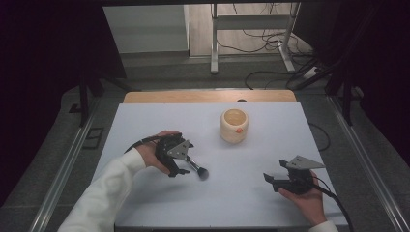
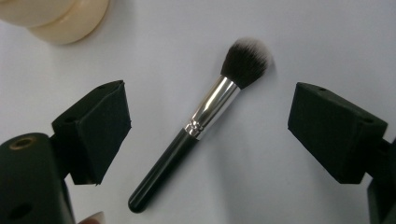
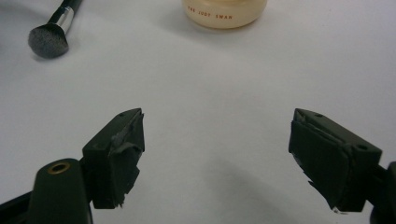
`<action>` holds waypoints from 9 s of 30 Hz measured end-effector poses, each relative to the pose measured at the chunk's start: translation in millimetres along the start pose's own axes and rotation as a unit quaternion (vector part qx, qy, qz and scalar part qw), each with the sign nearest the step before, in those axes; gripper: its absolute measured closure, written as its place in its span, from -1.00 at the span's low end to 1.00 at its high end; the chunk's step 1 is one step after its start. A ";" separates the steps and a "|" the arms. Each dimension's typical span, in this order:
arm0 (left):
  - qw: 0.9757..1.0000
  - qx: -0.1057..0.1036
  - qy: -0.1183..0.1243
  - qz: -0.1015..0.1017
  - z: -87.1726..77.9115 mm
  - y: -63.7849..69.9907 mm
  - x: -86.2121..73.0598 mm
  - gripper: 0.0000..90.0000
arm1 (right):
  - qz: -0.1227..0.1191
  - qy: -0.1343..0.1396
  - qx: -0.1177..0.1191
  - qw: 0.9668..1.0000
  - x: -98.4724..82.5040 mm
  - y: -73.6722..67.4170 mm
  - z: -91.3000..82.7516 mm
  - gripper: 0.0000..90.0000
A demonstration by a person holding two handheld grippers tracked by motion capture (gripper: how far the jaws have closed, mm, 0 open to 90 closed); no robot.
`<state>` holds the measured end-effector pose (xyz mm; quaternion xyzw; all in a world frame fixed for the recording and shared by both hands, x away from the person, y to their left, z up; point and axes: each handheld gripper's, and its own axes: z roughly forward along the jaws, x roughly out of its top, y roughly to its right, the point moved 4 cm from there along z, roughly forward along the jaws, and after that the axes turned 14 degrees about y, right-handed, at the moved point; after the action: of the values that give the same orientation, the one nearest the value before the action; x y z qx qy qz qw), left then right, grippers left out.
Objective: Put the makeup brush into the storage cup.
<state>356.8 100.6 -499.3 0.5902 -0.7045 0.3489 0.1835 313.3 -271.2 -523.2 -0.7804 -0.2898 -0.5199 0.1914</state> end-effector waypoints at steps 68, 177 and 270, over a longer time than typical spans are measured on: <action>0.992 -0.103 -0.065 0.037 52.3 -20.6 -13.5 -0.46 | -0.005 -0.008 0.001 1.000 -2.5 -0.3 2.0 -0.58; 0.946 0.080 -0.094 -0.299 -3.6 8.1 2.7 0.58 | 0.001 -0.007 -0.004 1.000 -1.8 -0.1 1.0 -0.56; 0.917 0.103 0.020 -0.385 -12.5 11.8 28.7 0.58 | 0.023 0.020 0.138 0.990 32.9 -97.8 81.5 -0.51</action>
<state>336.8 90.0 -474.6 0.8243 -0.3793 0.3332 0.2561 316.2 -139.8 -524.5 -0.7423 -0.3368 -0.4865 0.3146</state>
